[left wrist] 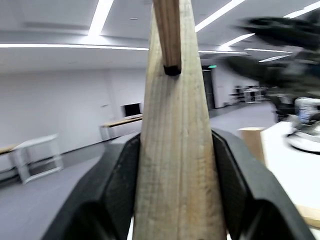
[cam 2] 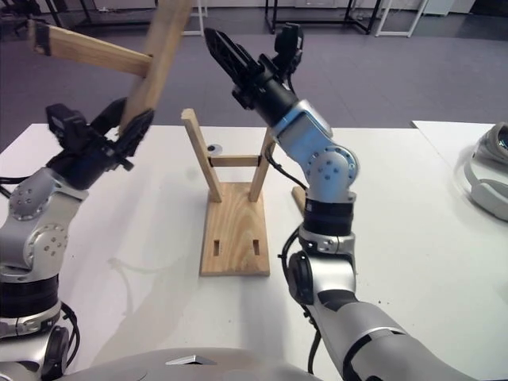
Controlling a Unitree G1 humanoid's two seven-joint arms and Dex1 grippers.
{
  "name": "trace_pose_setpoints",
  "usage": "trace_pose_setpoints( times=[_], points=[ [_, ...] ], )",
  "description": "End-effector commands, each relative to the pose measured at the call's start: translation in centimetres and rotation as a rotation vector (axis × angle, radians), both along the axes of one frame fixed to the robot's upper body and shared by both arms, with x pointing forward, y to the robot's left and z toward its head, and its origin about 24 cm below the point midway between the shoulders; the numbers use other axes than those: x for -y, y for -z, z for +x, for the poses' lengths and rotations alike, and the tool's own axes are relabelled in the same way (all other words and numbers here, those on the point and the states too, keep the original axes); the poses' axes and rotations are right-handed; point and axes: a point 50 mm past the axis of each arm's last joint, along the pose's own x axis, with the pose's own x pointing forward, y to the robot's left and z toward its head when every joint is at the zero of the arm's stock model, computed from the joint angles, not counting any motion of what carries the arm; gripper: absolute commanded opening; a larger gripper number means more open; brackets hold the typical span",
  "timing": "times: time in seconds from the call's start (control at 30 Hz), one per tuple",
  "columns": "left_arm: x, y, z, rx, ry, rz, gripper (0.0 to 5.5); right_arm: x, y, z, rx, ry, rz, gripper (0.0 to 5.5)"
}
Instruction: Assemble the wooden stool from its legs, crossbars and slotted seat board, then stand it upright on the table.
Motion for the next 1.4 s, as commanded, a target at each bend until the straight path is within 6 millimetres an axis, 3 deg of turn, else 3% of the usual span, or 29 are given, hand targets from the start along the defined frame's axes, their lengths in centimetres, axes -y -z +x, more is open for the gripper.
trace_pose_setpoints(
  times=[0.03, 0.23, 0.43, 0.5, 0.63, 0.73, 0.9, 1.03, 1.23, 1.33, 1.4],
  points=[
    [1.2, 0.1, -0.1, 0.027, 0.042, 0.083, 2.03, 0.2, -1.4, -0.3, -0.012, -0.026, 0.029, 2.64],
    [1.3, 0.6, -0.4, 0.037, 0.046, 0.157, 2.03, 0.9, -0.7, -1.1, -0.043, -0.014, -0.007, 2.64],
    [1.8, 1.2, -1.0, 0.047, 0.102, 0.225, 2.03, 1.8, 1.4, -1.6, -0.133, 0.018, -0.037, 1.45],
    [2.4, 1.9, -1.8, 0.033, 0.174, 0.245, 2.03, 3.1, 3.4, -3.2, -0.130, 0.047, -0.089, 1.06],
    [3.5, 4.1, -3.4, -0.068, 0.282, 0.252, 2.03, 5.9, 6.9, -7.1, -0.221, 0.152, -0.024, 1.06],
    [3.7, 6.4, -4.2, -0.140, 0.252, 0.315, 2.76, 9.3, 9.5, -9.9, -0.371, 0.406, 0.034, 1.03],
    [2.3, 8.8, -5.1, -0.226, 0.151, 0.327, 3.54, 12.4, 13.0, -14.0, -0.523, 0.539, -0.118, 1.03],
    [1.1, 10.1, -5.5, -0.273, 0.086, 0.355, 4.24, 13.9, 14.2, -15.0, -0.581, 0.580, -0.169, 1.03],
    [0.8, 11.1, -5.0, -0.265, 0.008, 0.381, 5.38, 14.9, 15.2, -14.4, -0.582, 0.679, -0.244, 1.03],
    [0.8, 11.2, -5.0, -0.259, -0.007, 0.374, 5.40, 14.6, 15.1, -14.3, -0.544, 0.690, -0.315, 1.03],
    [0.7, 11.2, -5.0, -0.251, -0.026, 0.370, 5.40, 14.1, 14.7, -14.0, -0.500, 0.673, -0.454, 1.04]
  ],
)
